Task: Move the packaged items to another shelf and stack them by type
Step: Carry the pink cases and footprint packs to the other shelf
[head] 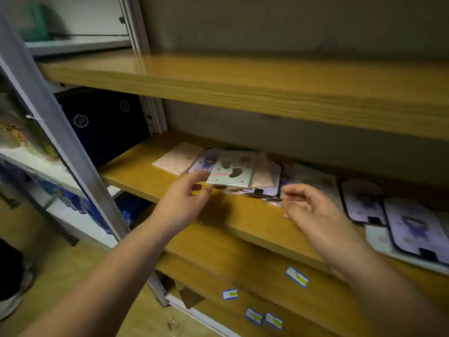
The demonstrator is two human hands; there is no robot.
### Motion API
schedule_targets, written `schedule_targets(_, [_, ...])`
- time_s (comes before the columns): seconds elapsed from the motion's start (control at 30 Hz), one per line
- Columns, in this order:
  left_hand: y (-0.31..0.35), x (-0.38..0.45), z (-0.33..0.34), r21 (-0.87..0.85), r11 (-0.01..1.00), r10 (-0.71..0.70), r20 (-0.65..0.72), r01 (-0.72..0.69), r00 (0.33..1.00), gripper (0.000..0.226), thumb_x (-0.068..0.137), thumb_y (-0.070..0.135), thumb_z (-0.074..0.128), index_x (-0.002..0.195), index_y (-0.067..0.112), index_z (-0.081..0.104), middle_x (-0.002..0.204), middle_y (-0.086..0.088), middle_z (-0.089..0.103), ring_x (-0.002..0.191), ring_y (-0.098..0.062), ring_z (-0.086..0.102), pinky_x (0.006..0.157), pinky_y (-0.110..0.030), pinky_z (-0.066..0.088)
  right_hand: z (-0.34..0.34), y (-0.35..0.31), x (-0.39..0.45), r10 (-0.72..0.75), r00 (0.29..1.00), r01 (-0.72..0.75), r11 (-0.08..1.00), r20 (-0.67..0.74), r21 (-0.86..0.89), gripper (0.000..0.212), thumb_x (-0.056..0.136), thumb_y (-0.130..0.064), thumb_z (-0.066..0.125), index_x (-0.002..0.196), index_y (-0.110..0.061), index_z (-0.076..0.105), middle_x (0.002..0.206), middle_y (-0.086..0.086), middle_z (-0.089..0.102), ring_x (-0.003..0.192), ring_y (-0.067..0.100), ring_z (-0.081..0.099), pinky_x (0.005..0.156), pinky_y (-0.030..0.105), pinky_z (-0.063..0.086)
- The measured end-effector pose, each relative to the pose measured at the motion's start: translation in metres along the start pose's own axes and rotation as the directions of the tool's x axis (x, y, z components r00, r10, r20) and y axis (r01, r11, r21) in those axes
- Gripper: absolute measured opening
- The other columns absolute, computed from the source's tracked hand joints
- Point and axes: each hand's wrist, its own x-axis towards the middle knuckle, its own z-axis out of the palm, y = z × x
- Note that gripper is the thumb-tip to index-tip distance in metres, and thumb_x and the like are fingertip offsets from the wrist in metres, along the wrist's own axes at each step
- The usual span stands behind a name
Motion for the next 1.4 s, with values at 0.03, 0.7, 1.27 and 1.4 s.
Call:
schedule_targets(0.03, [-0.008,0.017,-0.006,0.053,0.998,0.023,-0.014,-0.022,1.0,0.043,0.099,0.033,0.058,0.141,0.028,0.053,0.133,0.013,0.058,0.119,-0.007,0.056,0.089,-0.023,0.045,0.008,0.001,0.012,-0.005,1.0,0.005,1.0,0.004,-0.002,0.023,0.096,-0.022,0.064,0.116,-0.032,0.064,0.109,-0.011,0.07,0.096,0.001,0.066,0.093,0.028,0.053])
schedule_targets(0.7, [-0.096,0.16,-0.062,0.547,0.736,-0.365,-0.176,0.399,0.914,0.107,0.066,0.073,0.074,0.146,0.011,0.037,0.142,-0.025,0.045,0.129,-0.044,0.045,0.102,-0.049,0.041,0.063,-0.002,0.094,-0.051,0.998,0.041,0.971,-0.036,-0.234,0.026,0.091,-0.03,0.064,0.11,-0.047,0.061,0.105,-0.018,0.064,0.091,-0.011,0.059,0.074,0.017,0.046])
schedule_targets(1.27, [-0.058,0.07,-0.066,-0.57,0.777,-0.359,-0.053,0.267,0.932,0.018,0.093,0.015,0.067,0.108,0.02,0.059,0.104,-0.01,0.068,0.082,-0.028,0.076,0.058,-0.029,0.06,0.081,-0.019,0.152,0.091,0.989,-0.149,0.479,-0.12,-0.865,0.114,0.068,-0.086,0.055,0.153,-0.015,0.027,0.155,0.014,0.035,0.137,0.035,0.037,0.109,0.049,0.037])
schedule_targets(1.4, [-0.047,0.052,-0.048,-0.655,0.703,-0.348,0.025,0.279,0.937,0.022,0.092,0.015,0.068,0.112,0.014,0.06,0.101,-0.008,0.076,0.085,-0.025,0.077,0.063,-0.033,0.061,0.059,-0.006,0.162,0.129,0.988,-0.15,0.707,-0.083,-0.691,0.09,0.069,-0.062,0.079,0.141,-0.019,0.047,0.137,0.008,0.057,0.118,0.028,0.057,0.092,0.038,0.05])
